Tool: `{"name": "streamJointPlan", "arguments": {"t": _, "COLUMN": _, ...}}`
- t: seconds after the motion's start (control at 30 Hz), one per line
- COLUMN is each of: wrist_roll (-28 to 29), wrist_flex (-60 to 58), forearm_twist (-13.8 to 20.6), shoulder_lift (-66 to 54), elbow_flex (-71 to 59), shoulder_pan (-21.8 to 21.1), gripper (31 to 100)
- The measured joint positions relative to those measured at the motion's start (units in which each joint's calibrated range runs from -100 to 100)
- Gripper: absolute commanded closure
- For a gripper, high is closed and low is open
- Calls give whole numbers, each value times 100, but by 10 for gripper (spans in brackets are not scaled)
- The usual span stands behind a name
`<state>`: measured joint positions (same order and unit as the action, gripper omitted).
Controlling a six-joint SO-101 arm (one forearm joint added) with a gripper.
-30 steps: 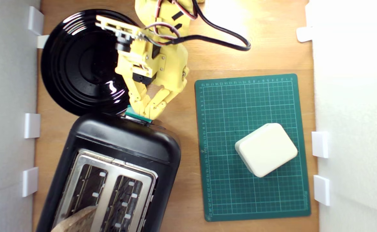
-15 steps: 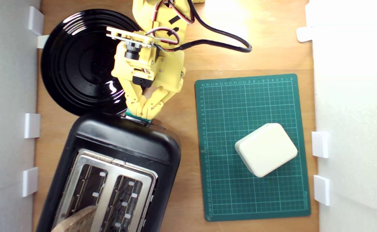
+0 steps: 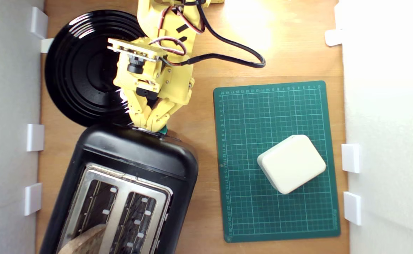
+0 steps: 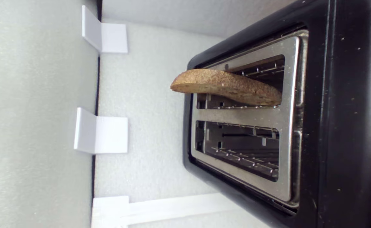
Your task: Start toaster
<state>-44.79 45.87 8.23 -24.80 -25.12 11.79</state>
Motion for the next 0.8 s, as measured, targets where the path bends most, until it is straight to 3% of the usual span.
{"name": "streamJointPlan", "arguments": {"t": 0.8, "wrist_roll": 0, "wrist_flex": -255, "forearm_twist": 19, "shoulder_lift": 667, "elbow_flex": -297, "shoulder_pan": -9, "gripper": 989}}
